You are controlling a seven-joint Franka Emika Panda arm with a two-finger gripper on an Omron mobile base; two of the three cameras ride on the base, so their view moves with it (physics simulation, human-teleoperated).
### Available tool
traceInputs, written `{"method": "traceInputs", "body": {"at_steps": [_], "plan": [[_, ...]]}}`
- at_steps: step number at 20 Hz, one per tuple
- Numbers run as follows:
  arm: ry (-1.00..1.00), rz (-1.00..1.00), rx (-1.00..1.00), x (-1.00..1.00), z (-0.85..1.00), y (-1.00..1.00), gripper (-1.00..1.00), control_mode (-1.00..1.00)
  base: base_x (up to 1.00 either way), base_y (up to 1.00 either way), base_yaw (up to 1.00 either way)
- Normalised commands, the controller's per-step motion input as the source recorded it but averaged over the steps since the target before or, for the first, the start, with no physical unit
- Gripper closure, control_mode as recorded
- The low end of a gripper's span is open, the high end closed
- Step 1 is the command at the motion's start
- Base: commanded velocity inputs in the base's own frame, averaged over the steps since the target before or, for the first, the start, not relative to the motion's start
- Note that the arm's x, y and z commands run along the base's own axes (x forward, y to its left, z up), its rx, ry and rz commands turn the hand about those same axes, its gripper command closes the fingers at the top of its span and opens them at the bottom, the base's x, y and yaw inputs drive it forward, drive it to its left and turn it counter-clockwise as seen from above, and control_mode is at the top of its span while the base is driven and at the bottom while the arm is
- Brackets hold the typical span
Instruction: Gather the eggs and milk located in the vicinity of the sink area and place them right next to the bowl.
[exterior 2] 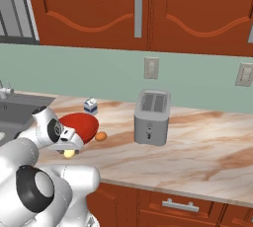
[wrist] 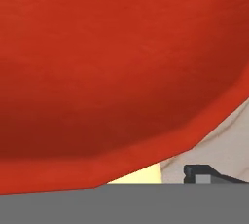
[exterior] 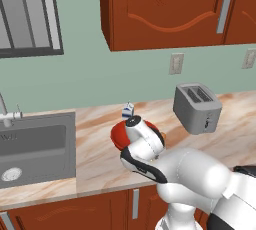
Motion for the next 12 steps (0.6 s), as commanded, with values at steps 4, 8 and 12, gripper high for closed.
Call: {"method": "traceInputs", "body": {"at_steps": [4,8,12], "plan": [[0.0,0.0,0.08,-0.29,0.31,-0.05,-1.0,-1.0,0.0,0.0,0.0],[0.0,0.0,0.13,-0.31,0.43,-0.01,-1.0,-1.0,0.0,0.0,0.0],[0.0,-0.02,0.15,-0.14,0.57,0.0,-1.0,-1.0,0.0,0.0,0.0]]}}
